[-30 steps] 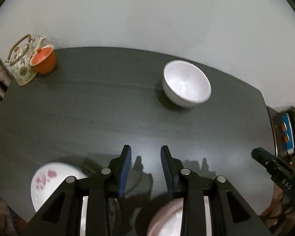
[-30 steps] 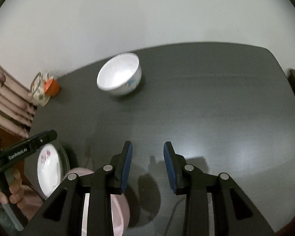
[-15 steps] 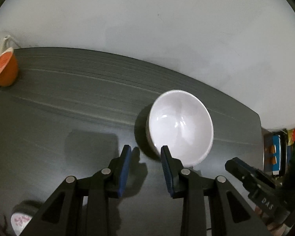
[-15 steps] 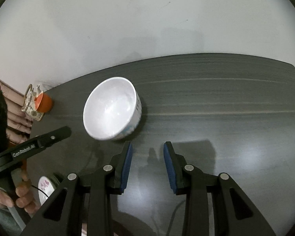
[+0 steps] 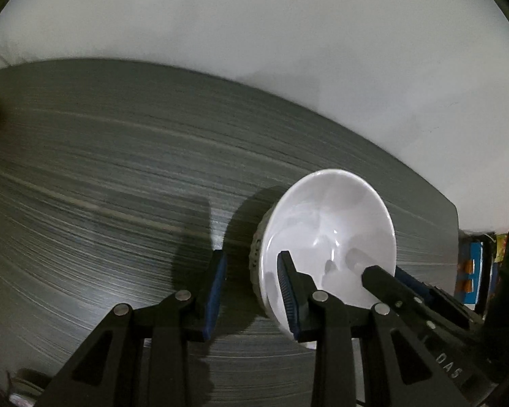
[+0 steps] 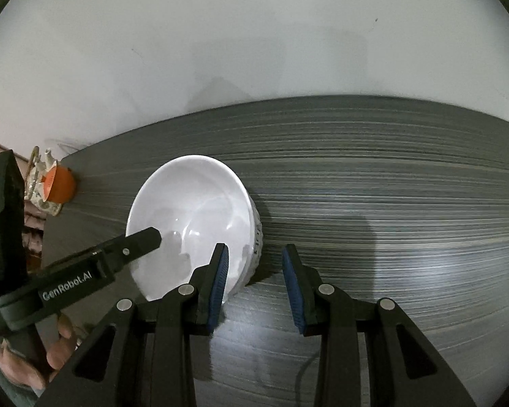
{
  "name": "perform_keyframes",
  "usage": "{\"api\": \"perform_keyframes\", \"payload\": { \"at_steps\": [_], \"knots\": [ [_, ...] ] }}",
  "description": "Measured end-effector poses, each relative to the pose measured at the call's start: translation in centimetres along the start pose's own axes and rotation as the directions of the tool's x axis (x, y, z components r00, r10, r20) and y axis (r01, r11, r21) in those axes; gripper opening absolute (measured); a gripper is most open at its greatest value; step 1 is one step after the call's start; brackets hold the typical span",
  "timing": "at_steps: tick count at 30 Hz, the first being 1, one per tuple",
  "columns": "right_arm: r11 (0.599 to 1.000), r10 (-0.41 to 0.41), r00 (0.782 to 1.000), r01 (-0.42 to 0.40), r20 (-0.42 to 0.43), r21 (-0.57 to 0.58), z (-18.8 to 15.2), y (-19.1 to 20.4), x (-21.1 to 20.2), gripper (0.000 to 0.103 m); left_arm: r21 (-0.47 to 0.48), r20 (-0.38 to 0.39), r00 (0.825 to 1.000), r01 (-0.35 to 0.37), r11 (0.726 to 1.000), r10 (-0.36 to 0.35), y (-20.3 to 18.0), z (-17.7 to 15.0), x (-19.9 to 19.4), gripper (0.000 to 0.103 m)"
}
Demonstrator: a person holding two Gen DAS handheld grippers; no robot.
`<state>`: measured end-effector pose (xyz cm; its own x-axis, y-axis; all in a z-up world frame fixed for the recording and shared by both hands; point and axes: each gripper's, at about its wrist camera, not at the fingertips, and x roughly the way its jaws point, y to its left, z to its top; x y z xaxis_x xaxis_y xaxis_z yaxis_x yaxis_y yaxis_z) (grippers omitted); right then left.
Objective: Organize plates and bowls
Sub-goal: 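Move both grippers to the small blue-patterned white bowl rim and close them, then carry the small bowl over the pink bowl and lower it inside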
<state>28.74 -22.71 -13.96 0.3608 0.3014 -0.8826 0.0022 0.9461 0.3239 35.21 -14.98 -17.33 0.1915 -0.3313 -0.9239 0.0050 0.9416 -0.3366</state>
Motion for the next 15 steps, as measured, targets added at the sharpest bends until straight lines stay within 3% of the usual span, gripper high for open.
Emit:
{"api": "perform_keyframes", "payload": {
  "at_steps": [3, 6, 8, 15],
  "knots": [
    [1.000, -0.026, 1.000, 0.026, -0.016, -0.003, 0.1, 0.4, 0.6, 0.029, -0.005, -0.023, 1.000, -0.003, 1.000, 0.003, 0.3, 0.1, 0.6, 0.030],
    [0.999, -0.046, 0.998, 0.046, -0.034, -0.010, 0.0, 0.9, 1.0, 0.021, -0.020, -0.035, 0.999, 0.035, 0.999, -0.036, 0.7, 0.1, 1.0, 0.016],
    [0.999, -0.037, 0.999, 0.037, -0.032, -0.006, -0.1, 1.2, 1.0, 0.016, -0.024, -0.034, 0.999, 0.033, 0.999, -0.034, 0.6, -0.1, 0.9, 0.016],
    [0.999, -0.043, 0.998, 0.043, -0.036, 0.000, -1.2, 1.3, 0.3, 0.016, 0.007, -0.026, 1.000, 0.017, 1.000, -0.017, -0.3, -2.5, -0.9, 0.016]
  ]
}}
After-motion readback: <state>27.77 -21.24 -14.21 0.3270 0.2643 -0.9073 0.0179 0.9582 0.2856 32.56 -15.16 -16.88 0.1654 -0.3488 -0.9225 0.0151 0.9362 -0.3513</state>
